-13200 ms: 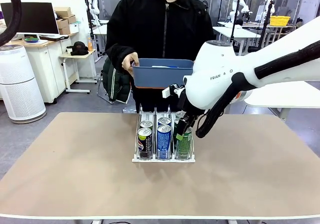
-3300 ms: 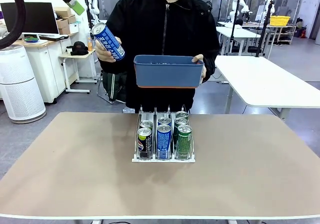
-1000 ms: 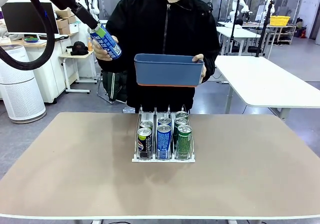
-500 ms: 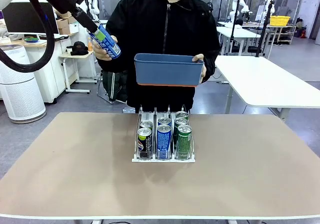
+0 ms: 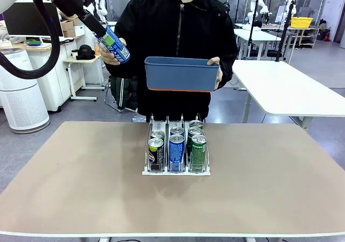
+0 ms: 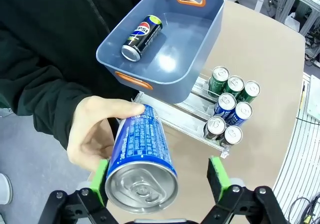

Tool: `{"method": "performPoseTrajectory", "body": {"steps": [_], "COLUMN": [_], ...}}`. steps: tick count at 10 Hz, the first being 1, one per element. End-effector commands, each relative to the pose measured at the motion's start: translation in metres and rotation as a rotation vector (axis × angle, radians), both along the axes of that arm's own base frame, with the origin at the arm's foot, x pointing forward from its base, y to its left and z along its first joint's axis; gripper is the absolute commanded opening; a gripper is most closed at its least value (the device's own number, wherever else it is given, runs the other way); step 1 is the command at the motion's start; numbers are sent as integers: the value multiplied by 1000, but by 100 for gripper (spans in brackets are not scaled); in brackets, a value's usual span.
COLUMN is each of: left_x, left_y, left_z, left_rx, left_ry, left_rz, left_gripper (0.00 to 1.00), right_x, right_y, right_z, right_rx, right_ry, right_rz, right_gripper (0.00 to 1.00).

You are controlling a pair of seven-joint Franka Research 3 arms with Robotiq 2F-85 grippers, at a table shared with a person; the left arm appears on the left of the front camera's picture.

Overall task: Fill the beverage cans into the dispenser.
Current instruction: Pick up the Ionic drink handed by the human.

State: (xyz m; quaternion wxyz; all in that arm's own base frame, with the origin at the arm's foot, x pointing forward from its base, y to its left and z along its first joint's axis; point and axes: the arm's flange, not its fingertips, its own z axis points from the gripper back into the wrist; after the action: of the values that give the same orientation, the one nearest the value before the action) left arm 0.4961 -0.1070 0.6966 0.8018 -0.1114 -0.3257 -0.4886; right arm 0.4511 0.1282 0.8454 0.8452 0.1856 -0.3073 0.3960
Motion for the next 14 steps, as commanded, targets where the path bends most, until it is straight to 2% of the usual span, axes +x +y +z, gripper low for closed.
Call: {"method": "performPoseTrajectory", "body": {"steps": [1, 8, 13, 14], "left_x": [4, 11, 9, 7], "left_y": [-1, 0, -3, -2], "left_z": [-1, -2, -1, 0], "left_rx": [16, 7, 2, 15], "left_ry": [-3, -33, -18, -31], "left_rz": [9, 9, 5, 34], "left_gripper": [100, 100, 100, 80], "right_x": [-1, -1, -1, -1], "right_y": [0, 0, 0, 0], "right_z": [0, 0, 0, 0], "right_rx": [-2, -2, -2, -2], "right_ry": [3, 3, 3, 3], "right_rz": [2, 2, 2, 2], "right_gripper": [100, 100, 100, 100]}}
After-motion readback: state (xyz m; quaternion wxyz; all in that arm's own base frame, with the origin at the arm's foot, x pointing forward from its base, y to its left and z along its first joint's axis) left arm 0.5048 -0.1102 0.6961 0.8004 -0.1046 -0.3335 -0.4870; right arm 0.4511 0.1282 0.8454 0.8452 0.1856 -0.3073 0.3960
